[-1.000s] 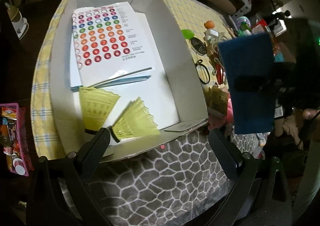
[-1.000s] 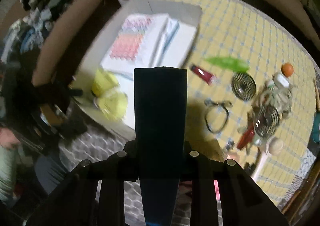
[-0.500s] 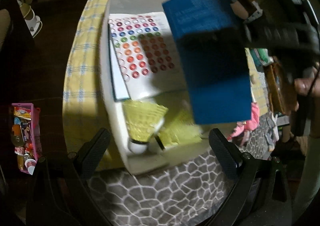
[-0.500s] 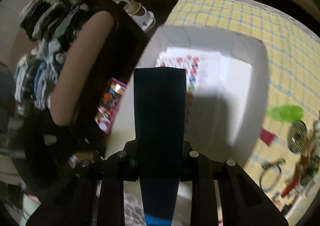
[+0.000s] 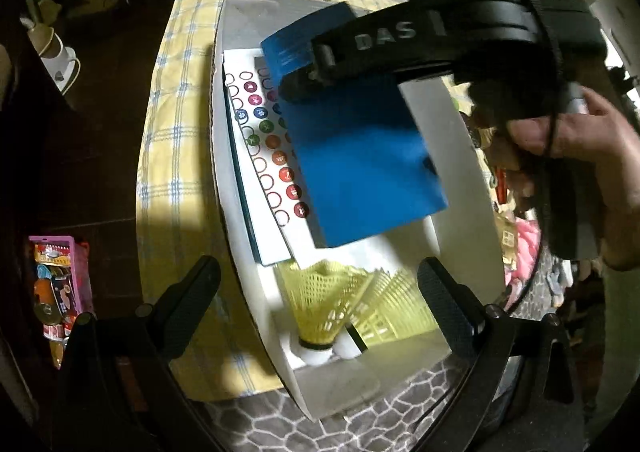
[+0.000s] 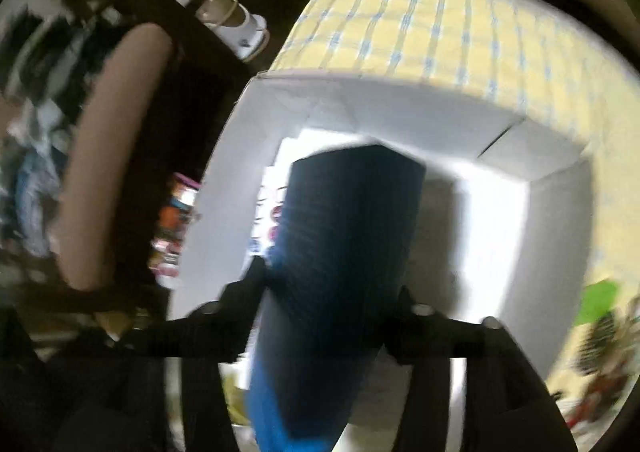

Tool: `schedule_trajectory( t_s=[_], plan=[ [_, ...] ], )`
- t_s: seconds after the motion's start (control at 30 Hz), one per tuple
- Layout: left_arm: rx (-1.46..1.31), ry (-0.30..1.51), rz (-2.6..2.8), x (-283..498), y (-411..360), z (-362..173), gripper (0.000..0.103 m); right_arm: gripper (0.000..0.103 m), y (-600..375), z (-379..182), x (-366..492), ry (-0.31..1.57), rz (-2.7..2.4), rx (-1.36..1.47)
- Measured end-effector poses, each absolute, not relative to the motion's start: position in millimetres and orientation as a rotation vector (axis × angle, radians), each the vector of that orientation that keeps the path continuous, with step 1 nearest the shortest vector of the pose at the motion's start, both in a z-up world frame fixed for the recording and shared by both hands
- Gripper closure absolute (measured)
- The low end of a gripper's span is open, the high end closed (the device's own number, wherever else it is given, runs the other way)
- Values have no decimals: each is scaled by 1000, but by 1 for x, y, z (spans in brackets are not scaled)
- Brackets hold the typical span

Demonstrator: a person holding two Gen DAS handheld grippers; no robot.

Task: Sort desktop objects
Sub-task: 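Lower the blue card onto the sticker sheet inside the white box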

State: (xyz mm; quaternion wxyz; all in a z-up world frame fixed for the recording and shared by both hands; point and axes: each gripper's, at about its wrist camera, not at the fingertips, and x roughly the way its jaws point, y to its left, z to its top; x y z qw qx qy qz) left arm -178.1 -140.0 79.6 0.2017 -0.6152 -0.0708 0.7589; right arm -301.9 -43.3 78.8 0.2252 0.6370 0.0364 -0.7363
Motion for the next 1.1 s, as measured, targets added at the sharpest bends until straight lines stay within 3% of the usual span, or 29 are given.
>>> schedule_trajectory(
  t_s=[0.1, 0.23, 0.77, 0.9, 1.1],
  plan=[
    [-1722, -190, 2126, -181, -139, 77, 4, 40, -38, 88, -298, 181, -2049, 1755],
    [-1738, -210, 2130, -183, -140, 69, 4, 39, -25, 75, -293, 133, -2025, 1813],
    [-1770, -232, 2098, -187, -140, 49, 4, 39, 1, 68, -272, -170, -1954, 1836],
    [-1768, -237, 2092, -185, -139, 49, 4, 46, -6, 63, -273, -294, -1938, 1833],
    [-1756, -239, 2084, -185, -141, 52, 4, 46, -14, 60, -272, -353, -1919, 1828]
  ],
)
